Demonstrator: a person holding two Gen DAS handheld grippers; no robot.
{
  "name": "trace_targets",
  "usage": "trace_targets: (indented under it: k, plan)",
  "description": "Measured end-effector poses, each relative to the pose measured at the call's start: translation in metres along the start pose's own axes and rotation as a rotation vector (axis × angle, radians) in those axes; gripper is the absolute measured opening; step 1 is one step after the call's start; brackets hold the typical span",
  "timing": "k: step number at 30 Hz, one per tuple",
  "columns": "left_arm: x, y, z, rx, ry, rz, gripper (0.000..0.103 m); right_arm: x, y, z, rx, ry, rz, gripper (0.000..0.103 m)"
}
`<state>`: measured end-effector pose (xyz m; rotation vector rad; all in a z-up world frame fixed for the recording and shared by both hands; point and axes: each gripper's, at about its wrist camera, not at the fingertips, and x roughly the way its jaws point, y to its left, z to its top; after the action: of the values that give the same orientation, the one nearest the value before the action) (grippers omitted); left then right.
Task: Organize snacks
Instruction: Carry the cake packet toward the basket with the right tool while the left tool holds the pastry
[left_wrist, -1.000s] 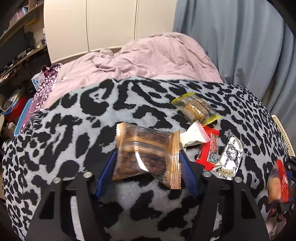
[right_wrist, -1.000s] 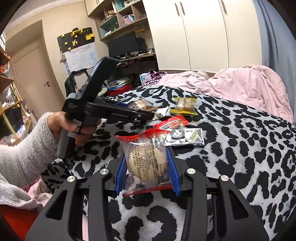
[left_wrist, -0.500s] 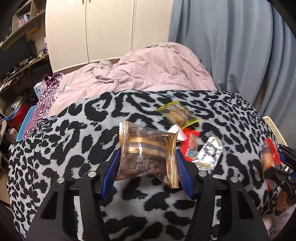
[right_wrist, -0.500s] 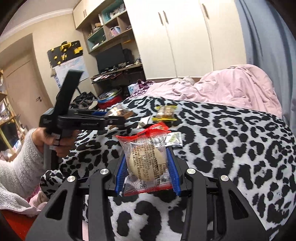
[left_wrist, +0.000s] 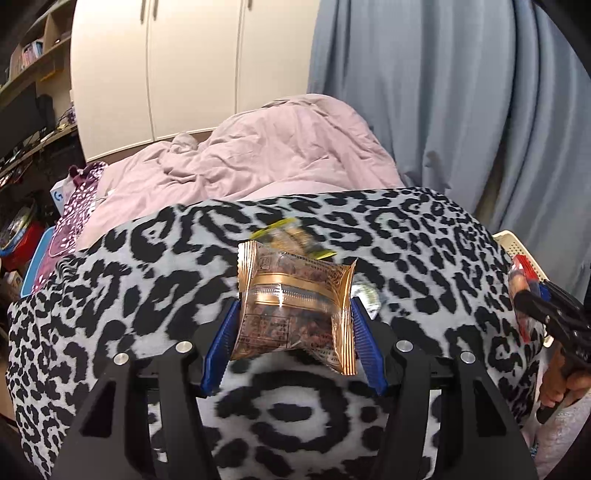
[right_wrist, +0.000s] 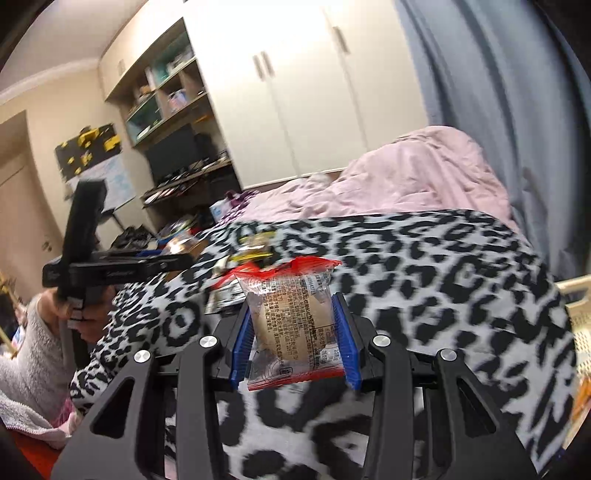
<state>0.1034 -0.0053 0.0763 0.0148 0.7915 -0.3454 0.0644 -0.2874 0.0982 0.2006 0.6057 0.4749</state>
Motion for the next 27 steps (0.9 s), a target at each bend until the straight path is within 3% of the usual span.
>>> trace_targets:
  k: [12, 27]
  plan:
    - [0.004, -0.048, 0.010, 0.058, -0.003, -0.066, 0.059, -0.052, -0.052, -0.016, 0.110, -0.077, -0.128, 0.042]
    - [0.012, -0.092, 0.012, 0.107, 0.011, -0.138, 0.060, -0.126, -0.119, -0.047, 0.292, -0.161, -0.408, 0.042]
